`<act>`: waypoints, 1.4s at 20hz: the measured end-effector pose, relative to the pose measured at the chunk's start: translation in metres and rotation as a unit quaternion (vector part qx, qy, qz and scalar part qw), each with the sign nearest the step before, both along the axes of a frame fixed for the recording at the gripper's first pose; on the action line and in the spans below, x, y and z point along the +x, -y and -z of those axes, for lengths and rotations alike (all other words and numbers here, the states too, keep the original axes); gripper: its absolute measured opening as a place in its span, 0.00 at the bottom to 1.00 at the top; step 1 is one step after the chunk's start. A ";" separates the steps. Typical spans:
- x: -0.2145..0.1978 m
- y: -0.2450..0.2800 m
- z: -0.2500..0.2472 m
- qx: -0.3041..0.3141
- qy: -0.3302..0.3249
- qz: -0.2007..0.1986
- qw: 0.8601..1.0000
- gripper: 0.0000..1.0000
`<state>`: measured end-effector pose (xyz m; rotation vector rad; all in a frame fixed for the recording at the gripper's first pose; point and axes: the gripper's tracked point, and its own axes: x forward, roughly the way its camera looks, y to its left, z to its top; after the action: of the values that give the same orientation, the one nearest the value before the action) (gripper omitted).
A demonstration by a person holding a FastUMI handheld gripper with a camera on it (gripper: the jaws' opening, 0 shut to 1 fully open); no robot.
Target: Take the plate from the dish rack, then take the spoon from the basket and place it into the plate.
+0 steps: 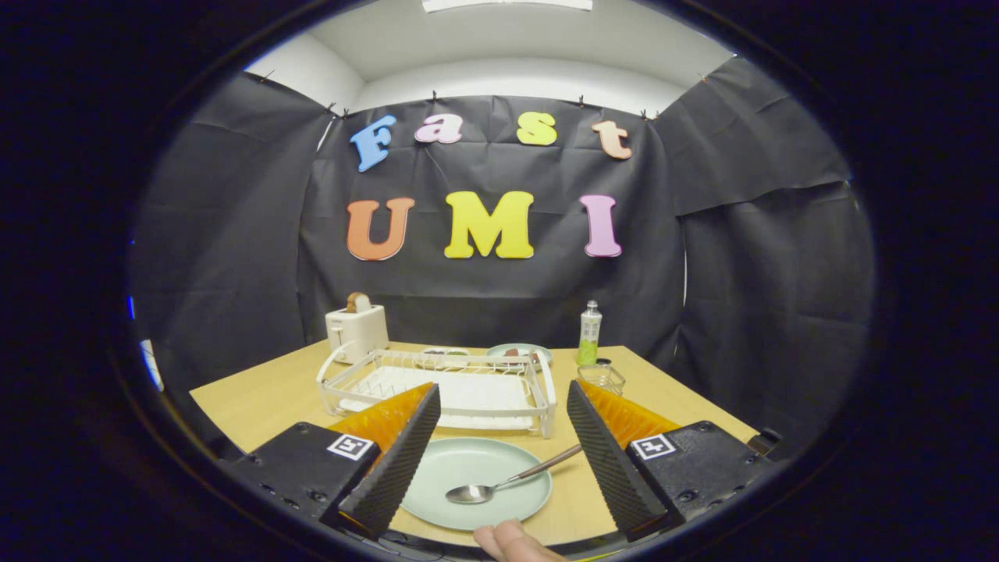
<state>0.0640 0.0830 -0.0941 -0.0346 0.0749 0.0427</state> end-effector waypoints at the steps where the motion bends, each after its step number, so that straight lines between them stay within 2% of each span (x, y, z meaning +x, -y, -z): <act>1: -0.007 0.003 -0.006 -0.001 0.002 0.004 1.000 1.00; 8: -0.047 0.017 -0.048 0.003 0.036 0.014 0.999 1.00; 12: -0.060 0.025 -0.056 -0.003 0.045 0.022 0.999 1.00; 28: -0.066 0.041 -0.045 0.008 0.036 0.032 0.999 1.00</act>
<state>-0.0023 0.0418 -0.0495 -0.0179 0.0040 -0.0227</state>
